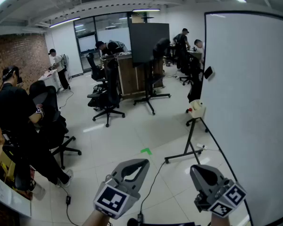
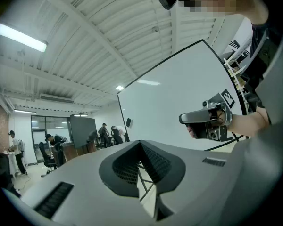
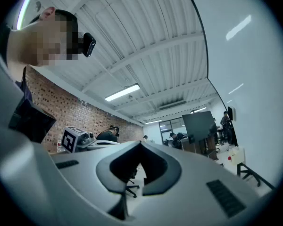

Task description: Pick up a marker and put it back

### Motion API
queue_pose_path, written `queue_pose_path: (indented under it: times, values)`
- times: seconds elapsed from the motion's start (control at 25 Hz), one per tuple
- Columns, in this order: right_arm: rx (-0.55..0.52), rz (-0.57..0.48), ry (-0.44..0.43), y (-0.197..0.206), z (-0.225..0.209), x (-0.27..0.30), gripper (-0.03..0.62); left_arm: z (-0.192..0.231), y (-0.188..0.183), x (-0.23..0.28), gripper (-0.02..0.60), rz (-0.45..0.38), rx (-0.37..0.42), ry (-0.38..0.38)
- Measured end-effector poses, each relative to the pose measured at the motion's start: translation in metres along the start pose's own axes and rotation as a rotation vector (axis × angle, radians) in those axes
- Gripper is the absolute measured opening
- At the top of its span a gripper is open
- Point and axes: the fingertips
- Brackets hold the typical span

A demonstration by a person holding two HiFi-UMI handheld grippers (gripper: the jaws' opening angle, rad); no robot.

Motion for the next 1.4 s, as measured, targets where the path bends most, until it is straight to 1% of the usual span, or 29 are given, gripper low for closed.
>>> queue_pose_path:
  times: [0.12, 0.2, 0.32, 0.48, 0.68, 0.88, 1.12, 1.32, 1.4]
  values:
    - [0.020, -0.007, 0.001, -0.002, 0.007, 0.011, 0.018, 0.012, 0.002, -0.007, -0.002, -0.004, 0.001, 0.013]
    - [0.006, -0.004, -0.005, 0.001, 0.015, 0.024, 0.018, 0.024, 0.005, -0.012, -0.002, -0.011, 0.002, 0.016]
    - [-0.025, 0.015, -0.007, 0.010, 0.027, 0.052, 0.018, 0.051, 0.015, -0.021, -0.002, -0.019, -0.006, 0.016]
    - [-0.036, 0.027, -0.002, 0.017, 0.040, 0.097, 0.018, 0.093, 0.026, -0.029, -0.002, -0.029, -0.012, 0.044]
    - [-0.066, 0.043, 0.029, 0.035, 0.048, 0.152, 0.018, 0.145, 0.045, -0.035, -0.003, -0.044, -0.014, 0.076]
    - [-0.081, 0.056, 0.071, 0.051, 0.055, 0.185, 0.018, 0.180, 0.060, -0.039, -0.002, -0.060, -0.030, 0.114]
    - [-0.112, 0.079, 0.094, 0.059, 0.053, 0.217, 0.018, 0.205, 0.073, -0.030, -0.003, -0.058, -0.050, 0.157]
    - [-0.114, 0.083, 0.109, 0.064, 0.034, 0.233, 0.018, 0.222, 0.079, -0.011, -0.002, -0.060, -0.071, 0.170]
    - [-0.118, 0.083, 0.109, 0.065, 0.021, 0.241, 0.018, 0.227, 0.081, 0.002, -0.002, -0.058, -0.068, 0.176]
Point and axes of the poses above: the fingertips, and each gripper's own axes: x forward along the fingers, z to its left, y out of its underside, and after that the axes turned 12 degrees about y, right-handed
